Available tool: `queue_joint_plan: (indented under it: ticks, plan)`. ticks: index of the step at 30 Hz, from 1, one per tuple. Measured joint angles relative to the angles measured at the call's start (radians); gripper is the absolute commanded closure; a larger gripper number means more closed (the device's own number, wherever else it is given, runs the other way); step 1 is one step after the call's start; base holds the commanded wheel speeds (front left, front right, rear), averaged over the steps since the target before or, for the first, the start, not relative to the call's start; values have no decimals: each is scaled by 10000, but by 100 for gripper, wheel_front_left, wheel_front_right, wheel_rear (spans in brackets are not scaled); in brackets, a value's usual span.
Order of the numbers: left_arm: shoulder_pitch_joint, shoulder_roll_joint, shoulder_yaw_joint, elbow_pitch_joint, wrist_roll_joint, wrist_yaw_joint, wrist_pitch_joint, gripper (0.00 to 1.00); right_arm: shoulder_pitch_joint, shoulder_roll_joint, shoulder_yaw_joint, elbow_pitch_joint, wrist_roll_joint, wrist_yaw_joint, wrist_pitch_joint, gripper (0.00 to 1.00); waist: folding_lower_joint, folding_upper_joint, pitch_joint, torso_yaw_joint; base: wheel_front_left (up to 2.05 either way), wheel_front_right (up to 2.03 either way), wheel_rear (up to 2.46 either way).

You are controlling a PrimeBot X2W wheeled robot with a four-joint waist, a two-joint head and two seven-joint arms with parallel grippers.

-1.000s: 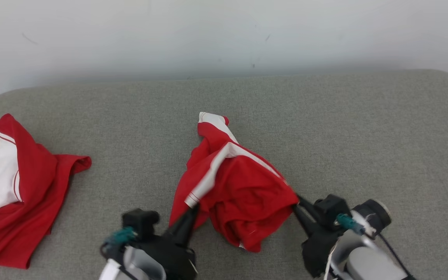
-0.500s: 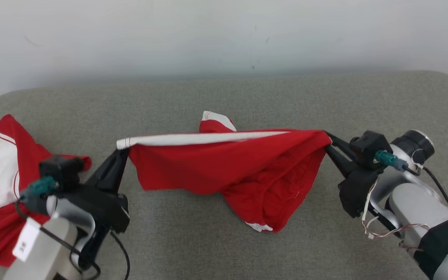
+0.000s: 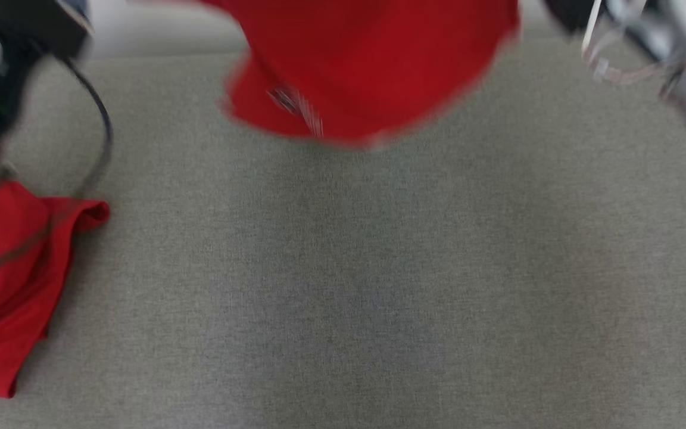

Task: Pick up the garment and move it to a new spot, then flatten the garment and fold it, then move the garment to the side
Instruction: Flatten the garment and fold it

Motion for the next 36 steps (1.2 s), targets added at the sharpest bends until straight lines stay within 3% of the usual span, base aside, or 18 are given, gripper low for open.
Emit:
queue_joint_plan:
  ticks: [3, 5, 12, 20, 21, 22, 23, 24, 33, 34, 35, 36]
  plan:
    - [-967, 146, 658, -299, -2, -2, -794, 100, -1475, -86, 514, -380, -945, -4, -727, 100, -2, -3, 413, -3, 0, 0, 0]
    - [-796, 288, 696, -272, -153, 0, -1168, 100, -1482, -92, 874, -414, -1275, -10, -1336, 100, -2, -2, 643, 5, 0, 0, 0]
    - [2497, 357, -924, 295, -777, 0, -1275, 100, 1393, -67, 2311, 360, -1035, 2, -2525, 100, -1, 1, 683, 46, 0, 0, 0]
    - [4569, 487, -2148, 435, -1476, 0, -1338, 100, 3873, 125, 2830, 836, -391, 2, -3304, 100, -3, 0, 192, -8, 0, 0, 0]
    - [4771, 493, -2257, 445, -1641, 0, -1335, 100, 4097, 153, 2905, 865, -313, 2, -3336, 82, -3, 0, 107, -16, 0, 0, 0]
    - [4929, 510, -2441, 460, -1664, 0, -1317, 100, 4292, 184, 2938, 913, -244, 2, -3386, 82, -3, -1, 17, -24, 0, 0, 0]
    - [5082, 502, -2569, 500, -1674, -2, -1302, 100, 4467, 215, 2961, 988, -153, 2, -3390, 29, -4, 0, -80, -33, 0, 0, 0]
    - [5245, 493, -2623, 533, -1714, -2, -1304, 100, 4617, 247, 2966, 1083, -75, 2, -3386, 0, -3, 0, -178, -42, 0, 0, 0]
    - [6301, 244, -3104, 1262, -1774, -2, -1444, 100, 5809, 100, 2995, 1444, 451, 2, -3513, 0, -4, -1, -1098, -149, 0, 0, 0]
    - [6392, 234, -3055, 1392, -1774, -2, -1530, 95, 5930, 88, 2928, 1448, 564, 2, -3547, 0, -5, -1, -1196, -162, 0, 0, 0]
    - [6452, 219, -3041, 1524, -1772, 4, -1582, 0, 6017, 75, 2903, 1450, 625, 2, -3549, 0, -5, -1, -1293, -175, 0, 0, 0]
    - [6472, 186, -2997, 1643, -1764, 40, -1684, 0, 6110, 73, 2842, 1450, 690, 2, -3551, 0, -5, -2, -1383, -187, 0, 0, 0]
